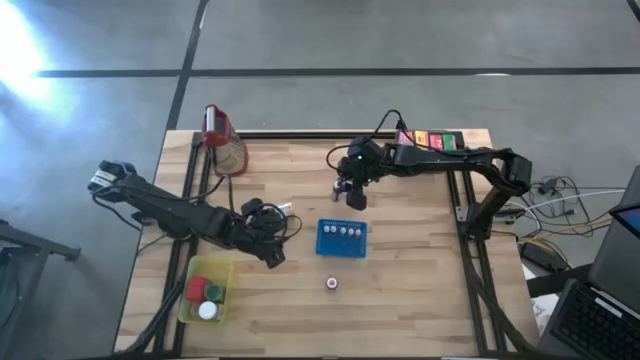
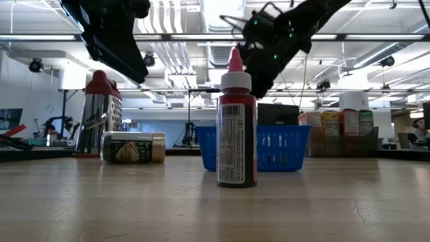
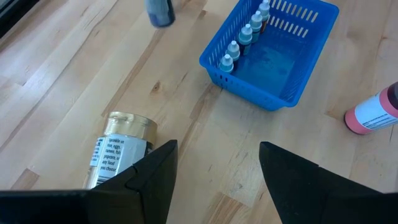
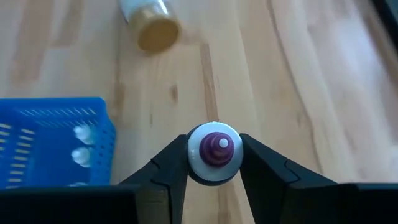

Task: Pick & Place Kitchen Items
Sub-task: Put the large purple food coloring bottle into the blue bin

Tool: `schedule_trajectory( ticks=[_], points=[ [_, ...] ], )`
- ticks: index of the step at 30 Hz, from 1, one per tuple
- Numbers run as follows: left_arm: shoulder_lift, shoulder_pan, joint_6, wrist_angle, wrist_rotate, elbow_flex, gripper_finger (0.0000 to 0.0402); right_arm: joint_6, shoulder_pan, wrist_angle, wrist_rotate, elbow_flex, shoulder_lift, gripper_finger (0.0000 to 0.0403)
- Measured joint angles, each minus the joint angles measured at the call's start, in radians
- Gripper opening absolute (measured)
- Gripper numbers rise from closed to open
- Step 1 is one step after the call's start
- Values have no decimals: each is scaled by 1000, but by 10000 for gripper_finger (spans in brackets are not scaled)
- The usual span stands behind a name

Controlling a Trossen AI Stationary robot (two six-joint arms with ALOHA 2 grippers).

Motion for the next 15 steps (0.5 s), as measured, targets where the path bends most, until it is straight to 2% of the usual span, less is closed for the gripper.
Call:
schedule_trajectory(
  ticks=[8, 15],
  points=[
    [0, 0, 0, 0, 0, 0, 232, -50, 85, -126, -4, 69, -152, 111],
    [0, 0, 0, 0, 0, 0, 232, -55, 228, -127, -5, 89, -259, 123]
  ],
)
